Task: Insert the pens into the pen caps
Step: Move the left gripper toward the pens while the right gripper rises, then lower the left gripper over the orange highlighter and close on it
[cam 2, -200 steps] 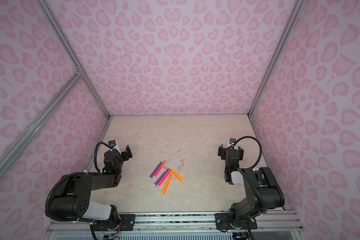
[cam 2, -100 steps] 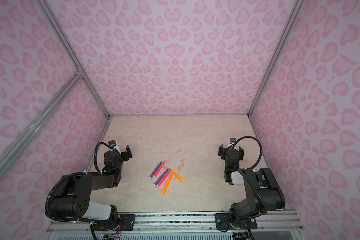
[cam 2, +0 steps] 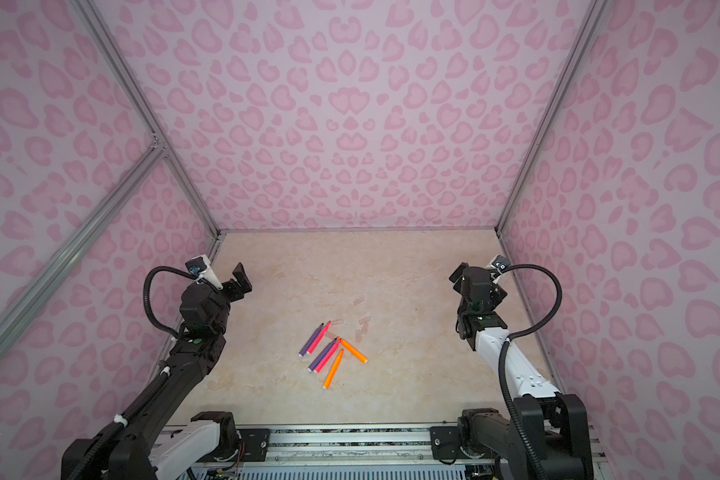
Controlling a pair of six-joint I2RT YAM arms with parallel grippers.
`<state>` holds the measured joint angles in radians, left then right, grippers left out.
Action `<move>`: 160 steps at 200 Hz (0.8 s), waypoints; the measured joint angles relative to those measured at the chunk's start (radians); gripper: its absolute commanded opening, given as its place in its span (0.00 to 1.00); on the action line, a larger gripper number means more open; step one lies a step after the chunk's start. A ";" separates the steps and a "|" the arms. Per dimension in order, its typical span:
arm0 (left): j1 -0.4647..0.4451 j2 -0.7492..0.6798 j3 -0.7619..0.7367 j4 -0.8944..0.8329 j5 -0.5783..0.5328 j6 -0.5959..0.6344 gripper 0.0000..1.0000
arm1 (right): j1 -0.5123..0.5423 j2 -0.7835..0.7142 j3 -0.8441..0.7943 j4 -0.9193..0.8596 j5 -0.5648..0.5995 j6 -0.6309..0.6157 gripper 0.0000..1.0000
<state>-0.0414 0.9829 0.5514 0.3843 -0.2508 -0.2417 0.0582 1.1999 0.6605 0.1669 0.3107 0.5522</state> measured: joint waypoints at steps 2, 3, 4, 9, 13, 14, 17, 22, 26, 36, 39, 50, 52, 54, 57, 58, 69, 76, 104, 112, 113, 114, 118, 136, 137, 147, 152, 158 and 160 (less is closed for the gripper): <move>0.000 -0.010 0.000 -0.011 -0.002 -0.008 0.97 | 0.002 -0.001 -0.008 0.000 -0.019 0.004 1.00; 0.000 -0.017 0.000 -0.019 -0.003 -0.016 0.97 | 0.003 -0.002 -0.013 0.001 -0.029 0.006 1.00; 0.000 -0.021 0.000 -0.023 -0.004 -0.019 0.97 | 0.003 -0.002 -0.016 0.002 -0.034 0.008 1.00; -0.003 -0.042 0.002 -0.052 -0.016 -0.042 0.97 | 0.009 -0.005 -0.035 0.004 -0.065 0.012 1.00; -0.003 -0.061 0.008 -0.092 -0.029 -0.066 0.97 | 0.016 -0.009 -0.051 0.005 -0.081 0.014 1.00; -0.003 -0.068 0.011 -0.105 -0.034 -0.074 0.97 | 0.019 -0.011 -0.057 0.005 -0.085 0.014 1.00; -0.003 -0.080 0.018 -0.134 -0.045 -0.092 0.97 | 0.026 -0.014 -0.068 0.007 -0.092 0.014 1.00; -0.002 -0.101 0.029 -0.181 -0.068 -0.121 0.97 | 0.039 -0.021 -0.084 0.008 -0.097 0.015 0.99; -0.002 -0.117 0.037 -0.213 -0.089 -0.146 0.97 | 0.050 -0.027 -0.095 0.011 -0.100 0.016 0.99; 0.000 -0.158 0.050 -0.289 -0.135 -0.212 0.97 | 0.082 -0.038 -0.113 0.025 -0.099 0.011 1.00; 0.000 -0.172 0.053 -0.318 -0.150 -0.235 0.97 | 0.090 -0.039 -0.115 0.029 -0.095 0.010 1.00; 0.003 -0.209 0.055 -0.390 -0.167 -0.284 0.97 | 0.117 -0.034 -0.116 0.049 -0.072 -0.009 0.99; 0.004 -0.216 0.055 -0.401 -0.168 -0.289 0.97 | 0.121 -0.032 -0.116 0.053 -0.068 -0.014 0.99; 0.005 -0.221 0.055 -0.414 -0.166 -0.293 0.97 | 0.124 -0.029 -0.115 0.056 -0.063 -0.018 1.00; 0.006 -0.228 0.055 -0.426 -0.159 -0.296 0.97 | 0.128 -0.024 -0.112 0.059 -0.053 -0.025 1.00; 0.006 -0.231 0.055 -0.433 -0.154 -0.298 0.97 | 0.129 -0.023 -0.111 0.059 -0.051 -0.026 1.00; 0.008 -0.246 0.063 -0.478 -0.111 -0.312 0.97 | 0.132 0.004 -0.098 0.058 -0.010 -0.043 1.00; 0.008 -0.247 0.072 -0.503 -0.085 -0.321 0.97 | 0.133 0.026 -0.086 0.054 0.019 -0.048 0.99; 0.009 -0.203 0.087 -0.551 0.036 -0.357 0.91 | 0.139 0.138 -0.029 0.043 0.082 -0.050 0.99; 0.009 -0.178 0.087 -0.563 0.074 -0.375 0.84 | 0.146 0.167 -0.010 0.042 0.090 -0.054 0.99; 0.009 -0.175 0.087 -0.565 0.078 -0.376 0.84 | 0.147 0.171 -0.006 0.041 0.093 -0.056 1.00; 0.009 -0.171 0.087 -0.568 0.084 -0.378 0.83 | 0.148 0.174 -0.005 0.041 0.093 -0.056 1.00; 0.009 -0.158 0.087 -0.577 0.102 -0.390 0.81 | 0.158 0.185 0.006 0.039 0.104 -0.060 1.00; 0.004 -0.109 0.087 -0.622 0.175 -0.447 0.72 | 0.234 0.208 0.032 0.031 0.175 -0.080 1.00; 0.003 -0.108 0.087 -0.623 0.178 -0.449 0.71 | 0.237 0.208 0.032 0.032 0.178 -0.082 0.99; -0.018 -0.085 0.087 -0.653 0.196 -0.481 0.69 | 0.282 0.206 0.027 0.042 0.217 -0.105 1.00; -0.037 -0.077 0.088 -0.672 0.198 -0.498 0.68 | 0.300 0.201 0.020 0.050 0.232 -0.117 0.99; -0.072 -0.070 0.090 -0.698 0.202 -0.521 0.66 | 0.311 0.195 0.011 0.056 0.243 -0.127 0.99; -0.087 -0.069 0.090 -0.707 0.201 -0.530 0.66 | 0.313 0.193 0.008 0.058 0.247 -0.127 1.00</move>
<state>-0.1284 0.9142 0.6415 -0.3225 -0.0498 -0.7715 0.3710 1.3926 0.6685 0.2249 0.5579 0.4252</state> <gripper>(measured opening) 0.677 0.995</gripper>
